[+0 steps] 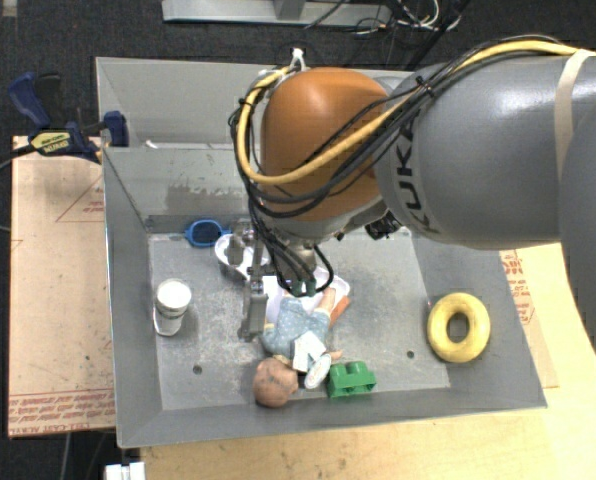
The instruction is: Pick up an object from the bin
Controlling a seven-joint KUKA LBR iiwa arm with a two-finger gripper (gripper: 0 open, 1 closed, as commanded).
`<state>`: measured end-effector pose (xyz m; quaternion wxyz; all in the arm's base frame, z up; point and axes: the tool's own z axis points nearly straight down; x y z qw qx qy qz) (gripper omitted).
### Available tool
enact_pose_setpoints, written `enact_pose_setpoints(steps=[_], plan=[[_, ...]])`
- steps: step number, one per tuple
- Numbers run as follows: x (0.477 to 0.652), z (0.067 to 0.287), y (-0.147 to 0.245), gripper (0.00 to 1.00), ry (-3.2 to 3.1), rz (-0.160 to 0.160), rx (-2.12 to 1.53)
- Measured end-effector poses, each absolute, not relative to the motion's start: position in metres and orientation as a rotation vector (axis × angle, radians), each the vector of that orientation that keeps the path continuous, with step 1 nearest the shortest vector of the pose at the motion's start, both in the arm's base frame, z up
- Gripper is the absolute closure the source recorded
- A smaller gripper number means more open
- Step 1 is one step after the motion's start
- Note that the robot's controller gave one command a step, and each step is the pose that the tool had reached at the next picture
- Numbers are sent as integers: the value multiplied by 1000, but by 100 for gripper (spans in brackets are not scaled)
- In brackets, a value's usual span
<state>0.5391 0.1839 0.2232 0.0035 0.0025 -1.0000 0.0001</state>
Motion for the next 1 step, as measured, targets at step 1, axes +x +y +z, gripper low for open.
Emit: enact_pose_setpoints(steps=[1], plan=[[541,228,183,0,-3142,-2,2]])
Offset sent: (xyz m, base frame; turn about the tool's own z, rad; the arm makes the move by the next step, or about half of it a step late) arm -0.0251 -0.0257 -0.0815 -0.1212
